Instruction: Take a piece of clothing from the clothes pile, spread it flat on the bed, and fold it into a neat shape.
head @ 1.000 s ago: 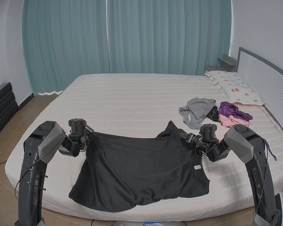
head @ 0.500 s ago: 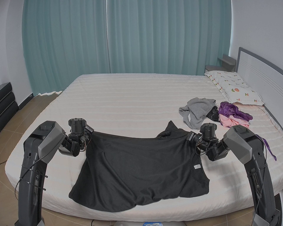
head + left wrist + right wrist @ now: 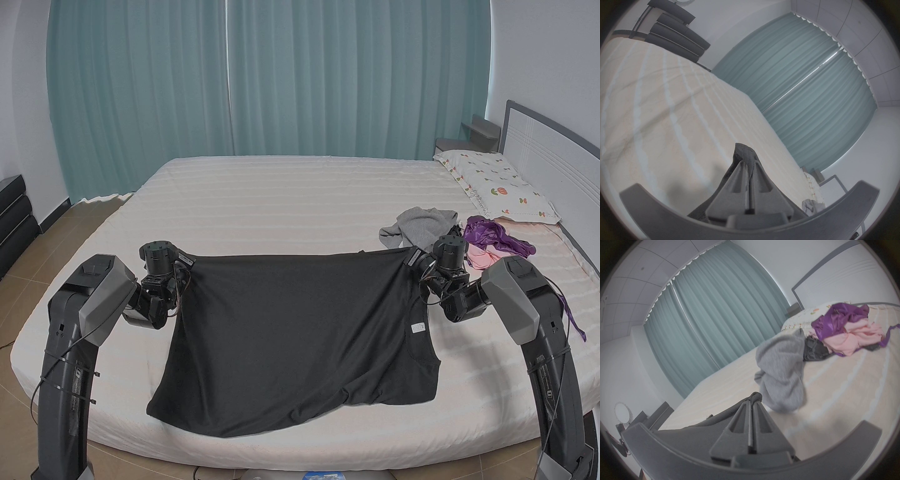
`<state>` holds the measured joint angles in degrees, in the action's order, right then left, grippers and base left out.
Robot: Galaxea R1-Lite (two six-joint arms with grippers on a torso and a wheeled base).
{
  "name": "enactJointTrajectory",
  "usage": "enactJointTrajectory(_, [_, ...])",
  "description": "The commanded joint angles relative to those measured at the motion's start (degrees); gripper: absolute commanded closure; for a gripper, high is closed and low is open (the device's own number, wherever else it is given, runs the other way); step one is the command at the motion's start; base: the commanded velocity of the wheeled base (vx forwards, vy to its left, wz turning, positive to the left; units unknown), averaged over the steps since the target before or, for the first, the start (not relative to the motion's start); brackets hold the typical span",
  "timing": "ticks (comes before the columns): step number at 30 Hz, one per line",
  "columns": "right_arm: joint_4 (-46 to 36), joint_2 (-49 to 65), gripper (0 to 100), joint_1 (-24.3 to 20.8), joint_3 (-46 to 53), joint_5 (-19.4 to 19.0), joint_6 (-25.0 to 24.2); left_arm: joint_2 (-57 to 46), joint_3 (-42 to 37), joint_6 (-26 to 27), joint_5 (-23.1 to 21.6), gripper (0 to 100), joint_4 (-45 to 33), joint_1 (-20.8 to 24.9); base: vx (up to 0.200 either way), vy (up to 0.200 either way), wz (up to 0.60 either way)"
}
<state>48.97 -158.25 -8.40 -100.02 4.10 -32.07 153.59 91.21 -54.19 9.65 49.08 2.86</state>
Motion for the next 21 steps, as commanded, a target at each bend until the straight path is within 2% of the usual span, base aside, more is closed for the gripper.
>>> enactJointTrajectory(1, [0.1,1.1,100,-0.1,-2.0,0.6,0.1,-0.3,0.0,0.0,0.5,100,1.4,-0.4,0.000,0.000,0.00])
enactJointTrajectory(16, [-1.0,-5.4,100,-0.8,-3.3,0.7,0.5,3.7,2.3,1.8,-0.3,100,0.9,0.4,0.000,0.000,0.00])
enactJointTrajectory(17, [-1.0,-5.5,0,-0.8,-3.3,0.7,0.5,3.8,2.4,1.9,-0.3,100,0.8,0.4,0.000,0.000,0.00])
enactJointTrajectory(18, [-1.1,-5.7,0,-0.9,-3.2,0.7,0.5,3.9,2.9,1.9,-0.3,100,-0.2,0.5,0.000,0.000,0.00])
enactJointTrajectory(19, [-1.1,-5.8,0,-1.0,-3.2,0.7,0.5,4.1,3.4,1.9,-0.3,0,-0.7,0.5,0.000,0.000,0.00])
enactJointTrajectory(21, [-1.0,-6.1,0,-1.0,-2.7,0.7,0.5,4.4,3.7,2.0,-0.3,0,-1.1,0.5,0.000,0.000,0.00])
